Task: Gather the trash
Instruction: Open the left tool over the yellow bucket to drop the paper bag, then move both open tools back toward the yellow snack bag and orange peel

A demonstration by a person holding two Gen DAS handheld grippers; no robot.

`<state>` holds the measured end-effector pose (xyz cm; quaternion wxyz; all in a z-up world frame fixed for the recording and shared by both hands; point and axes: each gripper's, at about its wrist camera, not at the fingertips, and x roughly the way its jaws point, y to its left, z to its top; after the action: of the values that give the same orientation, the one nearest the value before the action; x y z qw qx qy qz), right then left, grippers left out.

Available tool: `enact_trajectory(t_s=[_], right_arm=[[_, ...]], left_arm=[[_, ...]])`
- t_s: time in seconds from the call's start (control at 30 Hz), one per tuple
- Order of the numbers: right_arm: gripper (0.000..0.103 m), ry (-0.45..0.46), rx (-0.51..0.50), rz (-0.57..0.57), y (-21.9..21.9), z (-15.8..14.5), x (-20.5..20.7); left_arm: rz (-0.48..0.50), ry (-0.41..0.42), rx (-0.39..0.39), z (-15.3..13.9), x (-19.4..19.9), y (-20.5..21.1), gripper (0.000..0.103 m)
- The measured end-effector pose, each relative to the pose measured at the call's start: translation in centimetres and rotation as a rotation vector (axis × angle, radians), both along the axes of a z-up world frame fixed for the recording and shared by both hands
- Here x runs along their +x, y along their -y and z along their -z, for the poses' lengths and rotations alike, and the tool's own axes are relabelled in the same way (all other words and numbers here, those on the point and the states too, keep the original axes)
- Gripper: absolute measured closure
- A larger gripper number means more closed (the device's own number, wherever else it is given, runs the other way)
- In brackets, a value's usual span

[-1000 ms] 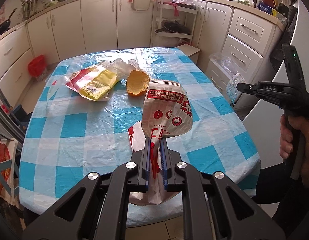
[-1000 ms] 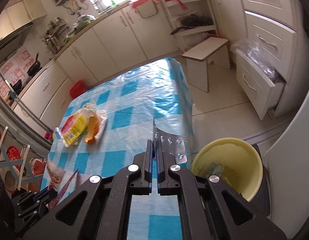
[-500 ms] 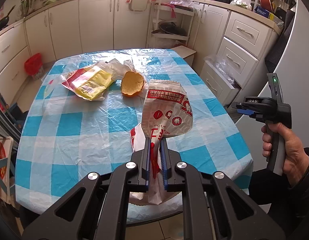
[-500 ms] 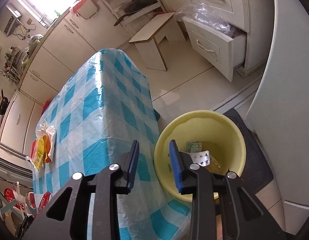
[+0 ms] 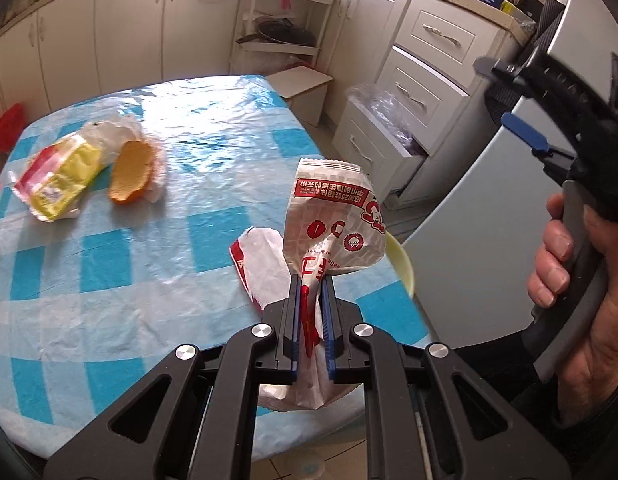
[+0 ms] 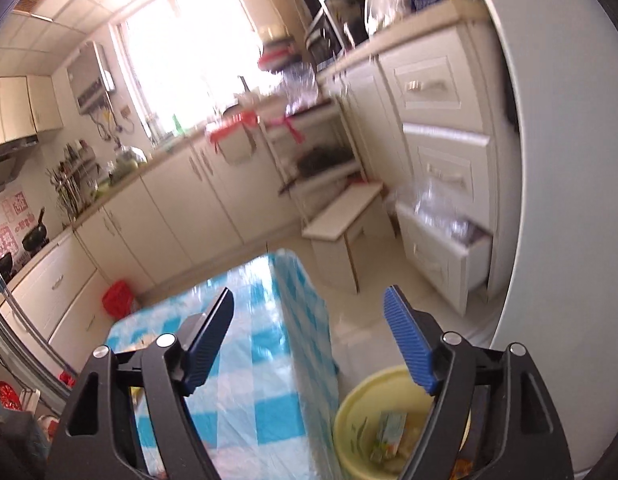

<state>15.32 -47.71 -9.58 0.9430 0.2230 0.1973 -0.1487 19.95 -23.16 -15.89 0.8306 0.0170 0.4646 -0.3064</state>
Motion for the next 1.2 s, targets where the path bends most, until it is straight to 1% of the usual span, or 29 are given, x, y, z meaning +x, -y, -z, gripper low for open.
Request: enact_trajectory(t_s=[0.13,0.2,0.27,0.37,0.43,0.47,0.53,0.63,0.73,0.87,0.97,1.03,1.13,1.2], right_arm=[[0.025,0.079,-0.013,0.057,1.4,-1.5,-1.4],[0.025,0.086,0.017,0.082,2.5,-1.3,-1.6],[0.025,0.085,0.045,0.089,3.2,-1.1,-1.6],[0.025,0.082,0.075,0.094,3.8,-0.7,-1.6],[0.025,0.086,0.087,0.093,4.0,-0.8,-1.8],[0.025,0.088,0.090,0.092,4.1,-0.8,-1.8],[0.025,0.091,0.094,0.087,4.0,-0.8,-2.0],[0.025,0.092,0.100,0.082,4.0,-0.8,-2.2],[0.025,0.087,0.110,0.080,3.9,-0.6,-2.1],[0.025,0.077,0.107,0.064,3.6,-0.5,-1.7],[0.025,0.072,0.100,0.053,3.2,-0.5,-1.3],[0.025,0.068,0.100,0.048,3.0,-0.5,-1.1],[0.025,0.056,0.101,0.038,2.7,-0.3,-0.6],[0.025,0.050,0.101,0.037,2.5,-0.1,-0.5]], left_arm=[[0.062,-0.047,-0.024,0.9,1.3,5.7,0.094],[0.083,-0.058,-0.033,1.2,1.9,8.3,0.094],[0.100,-0.089,-0.052,1.6,2.8,10.7,0.094],[0.097,-0.132,-0.051,2.8,4.1,13.5,0.092],[0.094,-0.167,-0.035,3.9,4.9,14.7,0.082],[0.087,-0.174,-0.029,4.2,5.0,14.8,0.078],[0.074,-0.181,-0.029,4.5,5.2,14.7,0.064],[0.053,-0.175,-0.041,4.3,5.2,13.9,0.055],[0.040,-0.174,-0.064,3.6,5.3,12.0,0.049],[0.007,-0.163,-0.091,2.5,5.2,9.0,0.044],[-0.027,-0.152,-0.095,2.0,5.0,6.5,0.041],[-0.044,-0.152,-0.087,2.0,5.1,5.3,0.039],[-0.068,-0.171,-0.061,2.8,5.6,4.4,0.039],[-0.078,-0.181,-0.070,3.1,5.8,4.1,0.039]])
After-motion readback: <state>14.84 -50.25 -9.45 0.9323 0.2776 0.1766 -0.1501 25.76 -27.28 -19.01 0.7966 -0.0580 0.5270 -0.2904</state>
